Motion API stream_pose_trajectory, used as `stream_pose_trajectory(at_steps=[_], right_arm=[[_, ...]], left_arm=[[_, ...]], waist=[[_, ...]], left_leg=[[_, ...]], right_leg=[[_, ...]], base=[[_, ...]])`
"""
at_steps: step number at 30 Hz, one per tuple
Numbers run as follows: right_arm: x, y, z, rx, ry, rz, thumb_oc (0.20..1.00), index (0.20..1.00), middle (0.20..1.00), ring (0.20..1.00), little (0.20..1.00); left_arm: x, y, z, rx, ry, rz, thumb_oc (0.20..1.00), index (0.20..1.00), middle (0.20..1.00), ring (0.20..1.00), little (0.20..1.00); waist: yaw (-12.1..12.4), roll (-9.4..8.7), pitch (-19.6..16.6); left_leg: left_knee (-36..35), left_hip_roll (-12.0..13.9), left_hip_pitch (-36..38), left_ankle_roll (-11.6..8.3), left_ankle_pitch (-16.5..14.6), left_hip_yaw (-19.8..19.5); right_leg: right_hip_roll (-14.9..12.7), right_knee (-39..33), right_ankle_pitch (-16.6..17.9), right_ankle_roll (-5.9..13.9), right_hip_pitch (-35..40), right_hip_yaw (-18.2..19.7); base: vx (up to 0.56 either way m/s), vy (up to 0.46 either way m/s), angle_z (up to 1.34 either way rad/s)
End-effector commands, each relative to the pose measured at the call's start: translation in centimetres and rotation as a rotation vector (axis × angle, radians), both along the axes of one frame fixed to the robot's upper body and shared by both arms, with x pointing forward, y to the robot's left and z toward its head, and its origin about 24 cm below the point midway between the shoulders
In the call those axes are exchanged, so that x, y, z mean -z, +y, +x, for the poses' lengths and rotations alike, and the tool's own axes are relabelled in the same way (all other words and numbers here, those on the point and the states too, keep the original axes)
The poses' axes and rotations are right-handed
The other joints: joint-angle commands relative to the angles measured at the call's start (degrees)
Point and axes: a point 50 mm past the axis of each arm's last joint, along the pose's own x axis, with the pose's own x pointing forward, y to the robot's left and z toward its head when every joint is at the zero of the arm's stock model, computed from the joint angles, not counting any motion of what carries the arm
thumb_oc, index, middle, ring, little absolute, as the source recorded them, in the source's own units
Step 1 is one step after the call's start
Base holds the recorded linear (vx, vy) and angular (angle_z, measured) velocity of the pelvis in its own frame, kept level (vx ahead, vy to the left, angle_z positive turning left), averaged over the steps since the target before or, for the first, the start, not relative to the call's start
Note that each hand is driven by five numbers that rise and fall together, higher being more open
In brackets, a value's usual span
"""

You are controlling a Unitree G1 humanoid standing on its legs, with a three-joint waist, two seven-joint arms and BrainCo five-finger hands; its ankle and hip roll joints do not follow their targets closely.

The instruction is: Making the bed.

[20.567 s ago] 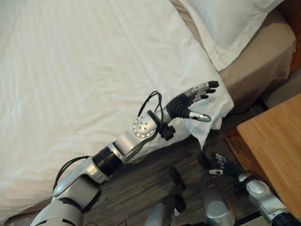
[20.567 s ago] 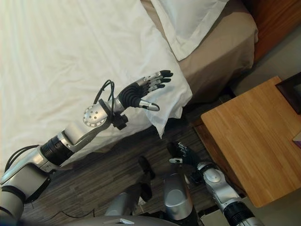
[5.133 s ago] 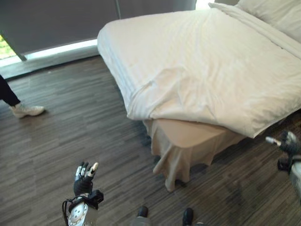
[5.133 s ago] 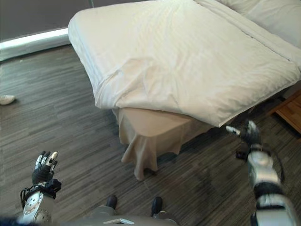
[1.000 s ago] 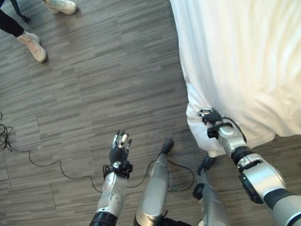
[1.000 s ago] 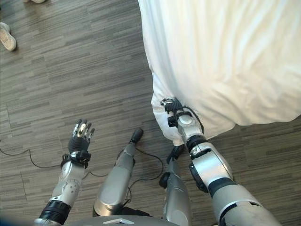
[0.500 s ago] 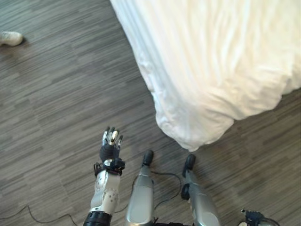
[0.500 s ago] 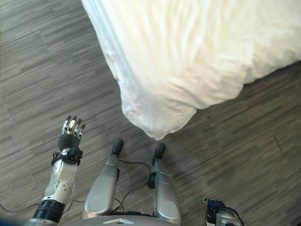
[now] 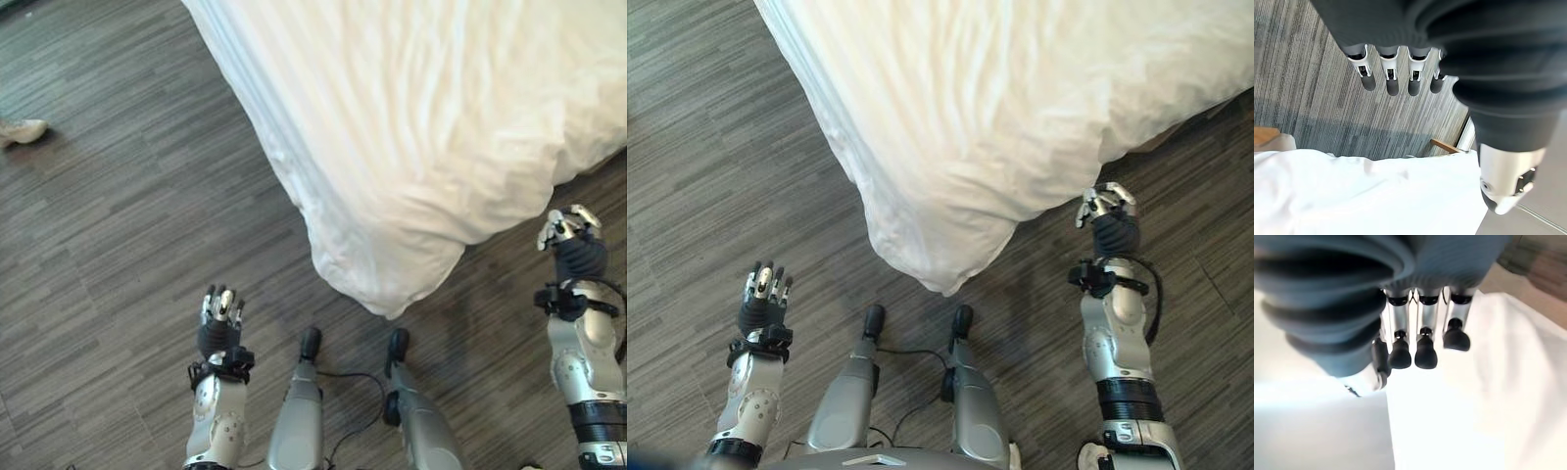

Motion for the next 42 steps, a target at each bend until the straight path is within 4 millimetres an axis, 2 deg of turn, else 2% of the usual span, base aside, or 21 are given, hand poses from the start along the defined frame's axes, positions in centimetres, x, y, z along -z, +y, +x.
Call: stream_pose_trajectory(at_steps=[1,3,10,14,15,17,18,19,21,22,23,25,27,29,30,31,35,36,37,39,42], right_arm=[[-1.2,0.7,1.5,-0.071,-0.009,-0.115,0.200,0.200,0.200,0.200,0.200],[-1.3,1.4,2.1,-0.096,-0.003,-0.128,0.200,0.200,0.200,0.200,0.200],[-2.4,7.6,5.9,-0.268,0.008,-0.149,0.200,0.200,0.200,0.200,0.200],[-1.9,8.5,7.2,-0.259,0.054,-0.117,0.200,0.200,0.200,0.200,0.200],[-0.3,7.6,8.0,-0.176,0.153,-0.105,0.200,0.200,0.200,0.200,0.200],[2.5,6.8,7.8,-0.120,0.273,-0.042,0.200,0.200,0.200,0.200,0.200],[4.9,6.3,7.0,-0.085,0.364,0.003,0.200,0.200,0.200,0.200,0.200],[6.2,6.4,6.4,-0.092,0.403,0.021,0.200,0.200,0.200,0.200,0.200],[11.0,5.7,3.6,-0.052,0.569,0.077,0.200,0.200,0.200,0.200,0.200],[11.0,5.7,3.6,-0.052,0.569,0.077,0.200,0.200,0.200,0.200,0.200],[15.4,4.2,0.0,0.027,0.747,0.130,0.200,0.200,0.200,0.200,0.200],[18.3,2.0,-3.4,0.212,0.829,0.355,0.200,0.200,0.200,0.200,0.200],[20.3,0.7,-6.4,0.338,0.892,0.471,0.200,0.200,0.200,0.200,0.200],[21.8,-1.1,-9.9,0.429,0.993,0.461,0.200,0.200,0.200,0.200,0.200],[21.8,-1.1,-10.0,0.429,0.994,0.460,0.200,0.200,0.200,0.200,0.200],[22.1,-3.7,-12.5,0.514,1.048,0.406,0.200,0.200,0.200,0.200,0.200],[21.3,-7.5,-15.9,0.698,0.989,0.411,0.200,0.200,0.200,0.200,0.200],[20.8,-8.3,-16.2,0.729,0.973,0.381,0.272,0.272,0.272,0.272,0.272],[20.8,-8.5,-16.9,0.730,0.993,0.340,1.000,1.000,1.000,1.000,1.000],[19.6,-8.9,-16.2,0.673,0.996,0.127,1.000,1.000,1.000,1.000,1.000],[18.2,-7.7,-14.8,0.634,0.863,0.110,1.000,1.000,1.000,1.000,1.000]], left_arm=[[-1.1,0.6,0.3,0.014,-0.066,0.030,1.000,1.000,1.000,1.000,1.000],[-1.0,0.5,0.3,0.017,-0.068,0.027,1.000,1.000,1.000,1.000,1.000],[-0.4,-0.4,0.6,0.043,-0.052,-0.006,1.000,1.000,1.000,1.000,1.000],[-0.3,-1.0,0.9,0.058,-0.049,-0.019,1.000,1.000,1.000,1.000,1.000],[-0.3,-1.4,1.2,0.071,-0.047,-0.023,1.000,1.000,1.000,1.000,1.000],[-0.3,-1.6,1.4,0.075,-0.045,-0.028,1.000,1.000,1.000,1.000,1.000],[-0.2,-1.6,1.5,0.074,-0.037,-0.030,1.000,1.000,1.000,1.000,1.000],[-0.1,-1.5,1.5,0.067,-0.031,-0.031,1.000,1.000,1.000,1.000,1.000],[0.0,-1.2,1.4,0.049,-0.024,-0.036,1.000,1.000,1.000,1.000,1.000],[0.0,-1.2,1.4,0.049,-0.024,-0.036,1.000,1.000,1.000,1.000,1.000],[0.1,-1.1,1.2,0.044,-0.022,-0.038,1.000,1.000,1.000,1.000,1.000],[0.3,-1.2,1.1,0.039,-0.017,-0.046,1.000,1.000,1.000,1.000,1.000],[0.2,-1.0,1.3,0.029,-0.021,-0.040,1.000,1.000,1.000,1.000,1.000],[0.1,-0.8,1.2,0.023,-0.021,-0.025,1.000,1.000,1.000,1.000,1.000],[0.1,-0.8,1.1,0.024,-0.020,-0.025,1.000,1.000,1.000,1.000,1.000],[-0.1,-0.2,1.0,0.026,-0.023,0.020,1.000,1.000,1.000,1.000,1.000],[0.3,1.4,0.2,-0.024,0.013,0.066,1.000,1.000,1.000,1.000,1.000],[0.3,1.8,0.3,-0.039,0.026,0.091,1.000,1.000,1.000,1.000,1.000],[0.5,2.0,0.1,-0.043,0.040,0.110,1.000,1.000,1.000,1.000,1.000],[1.2,2.6,0.2,-0.059,0.095,0.165,1.000,1.000,1.000,1.000,1.000],[1.4,2.7,0.3,-0.104,0.104,0.133,1.000,1.000,1.000,1.000,1.000]], waist=[[1.3,1.08,-1.1],[1.6,1.22,-1.0],[4.2,2.63,0.0],[4.9,3.08,0.6],[5.6,3.43,0.9],[6.0,3.82,1.1],[6.1,4.04,1.2],[6.0,4.04,1.1],[5.6,4.22,1.2],[5.6,4.22,1.2],[5.1,4.34,1.0],[4.3,4.58,0.8],[3.6,4.65,0.4],[2.8,4.45,-0.3],[2.8,4.50,-0.3],[2.0,4.10,-1.3],[-0.1,3.20,-5.1],[-0.7,3.05,-6.3],[-1.1,2.96,-7.4],[-2.2,2.70,-10.7],[-3.1,2.68,-12.7]], left_leg=[[-6.1,-0.9,1.0,1.02,4.4,2.5],[-6.1,-0.9,0.9,1.01,4.5,2.5],[-6.1,-1.1,-0.1,0.93,5.1,2.1],[-6.1,-1.2,-0.5,0.92,5.3,2.0],[-6.1,-1.2,-0.6,0.92,5.3,1.8],[-6.1,-1.2,-0.5,0.99,5.3,1.6],[-6.1,-1.1,-0.1,0.98,5.0,1.6],[-6.1,-1.2,-0.3,1.05,5.1,1.6],[-6.1,-1.2,0.4,1.14,4.7,1.5],[-6.1,-1.2,0.4,1.14,4.7,1.5],[-6.1,-1.3,0.6,1.34,4.5,1.2],[-6.1,-1.3,1.4,1.54,3.8,1.2],[-6.1,-1.5,1.7,1.68,3.7,1.4],[-6.1,-1.5,2.6,1.82,3.3,1.7],[-6.1,-1.5,2.7,1.82,3.3,1.7],[-6.1,-1.5,4.0,2.06,2.8,1.9],[-6.1,-1.8,8.2,2.58,1.3,2.4],[-6.0,-2.0,9.3,2.70,0.9,2.6],[-5.9,-2.1,10.6,2.77,0.5,2.6],[-5.3,-1.9,14.4,3.14,-0.6,3.1],[-4.5,-2.0,15.9,3.46,-1.1,3.2]], right_leg=[[-2.1,0.7,-0.9,5.04,1.3,-0.2],[-2.1,0.7,-0.8,5.03,1.2,-0.2],[-2.3,0.7,-0.6,4.90,0.6,-0.7],[-2.3,0.7,-0.5,4.85,0.4,-0.8],[-2.3,0.7,-0.6,4.81,0.4,-1.1],[-2.3,0.7,-0.6,4.70,0.7,-1.3],[-2.2,0.7,-0.9,4.65,1.2,-1.5],[-2.3,0.7,-0.9,4.63,1.1,-1.5],[-2.3,0.7,-1.4,4.57,1.9,-1.7],[-2.3,0.7,-1.4,4.57,1.9,-1.7],[-2.6,0.7,-1.6,4.63,2.4,-2.0],[-2.7,0.7,-2.1,4.71,3.1,-2.1],[-2.9,0.7,-2.2,4.81,3.4,-2.1],[-3.0,0.7,-2.4,4.92,4.0,-2.0],[-3.0,0.7,-2.4,4.93,4.1,-1.9],[-3.0,0.8,-2.8,5.07,5.2,-1.7],[-3.3,1.3,-4.1,5.24,9.0,-1.0],[-3.3,1.8,-4.6,5.27,9.9,-0.8],[-3.6,2.2,-5.0,5.35,11.0,-0.8],[-4.0,3.1,-6.0,5.36,14.5,-0.5],[-4.1,3.8,-6.3,5.28,15.9,0.2]], base=[[-0.02,-0.011,-0.03],[-0.01,-0.003,-0.02],[0.00,0.000,0.00],[0.00,0.003,0.04],[0.01,0.004,0.06],[0.03,0.008,0.03],[0.03,0.012,0.02],[0.06,0.008,0.03],[0.04,0.012,0.01],[0.04,0.020,0.05],[0.06,0.018,0.07],[0.07,0.029,0.11],[0.04,0.047,0.10],[0.05,0.040,-0.02],[0.09,0.032,-0.07],[0.11,0.027,-0.04],[0.15,0.036,-0.04],[0.14,0.050,-0.12],[0.13,0.029,-0.12],[0.13,0.017,-0.06],[0.06,0.012,-0.05]])
